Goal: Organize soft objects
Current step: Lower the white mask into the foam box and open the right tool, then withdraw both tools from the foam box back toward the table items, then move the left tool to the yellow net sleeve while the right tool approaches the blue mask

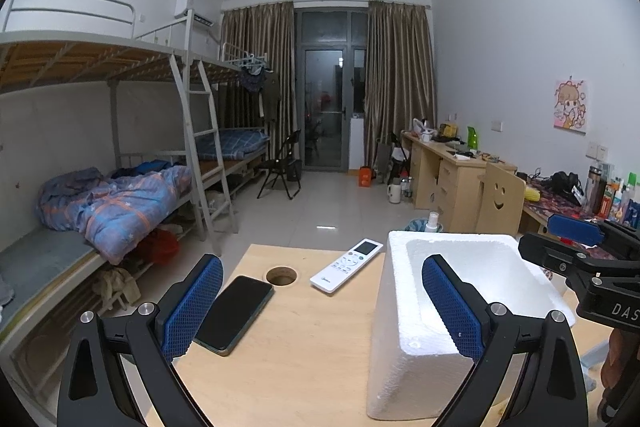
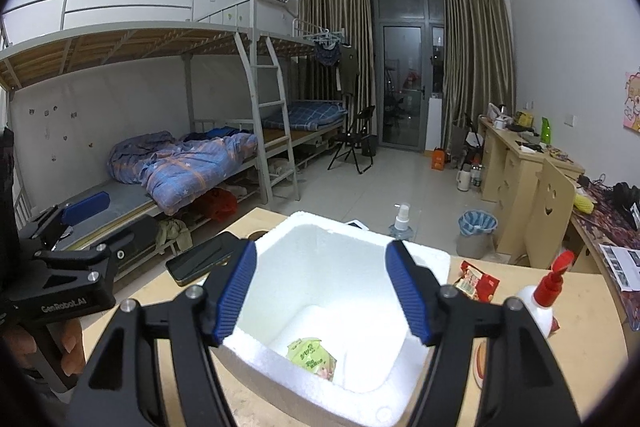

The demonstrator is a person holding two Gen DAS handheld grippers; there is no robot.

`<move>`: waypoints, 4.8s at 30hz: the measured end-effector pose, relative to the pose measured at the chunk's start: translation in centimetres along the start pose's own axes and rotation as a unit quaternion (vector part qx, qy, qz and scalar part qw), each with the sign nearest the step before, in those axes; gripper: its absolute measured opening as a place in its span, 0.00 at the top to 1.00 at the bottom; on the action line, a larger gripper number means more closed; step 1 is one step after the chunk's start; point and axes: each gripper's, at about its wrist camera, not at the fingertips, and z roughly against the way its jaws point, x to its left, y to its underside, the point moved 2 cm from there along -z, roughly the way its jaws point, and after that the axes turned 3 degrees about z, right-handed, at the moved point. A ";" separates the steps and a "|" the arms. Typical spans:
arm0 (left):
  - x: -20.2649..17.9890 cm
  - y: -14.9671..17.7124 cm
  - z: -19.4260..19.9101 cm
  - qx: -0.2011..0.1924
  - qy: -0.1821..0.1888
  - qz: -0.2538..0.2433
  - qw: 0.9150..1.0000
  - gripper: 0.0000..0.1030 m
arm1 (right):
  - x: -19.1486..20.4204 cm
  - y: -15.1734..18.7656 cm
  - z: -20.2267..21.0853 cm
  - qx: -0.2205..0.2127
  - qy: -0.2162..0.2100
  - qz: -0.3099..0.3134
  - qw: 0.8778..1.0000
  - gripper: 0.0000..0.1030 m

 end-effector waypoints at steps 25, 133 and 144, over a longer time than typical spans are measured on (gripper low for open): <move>-3.3 1.5 6.9 -0.019 0.021 -0.003 1.000 0.00 | -0.2 1.8 6.9 -0.037 0.029 -0.001 0.999 0.00; -21.2 17.4 -2.2 0.215 0.210 -0.031 0.953 0.22 | -14.4 19.6 9.9 0.078 0.137 -0.121 0.980 0.00; -21.4 18.8 -3.3 0.264 0.208 -0.026 0.941 0.40 | -15.7 20.0 7.6 0.110 0.120 -0.121 0.979 0.00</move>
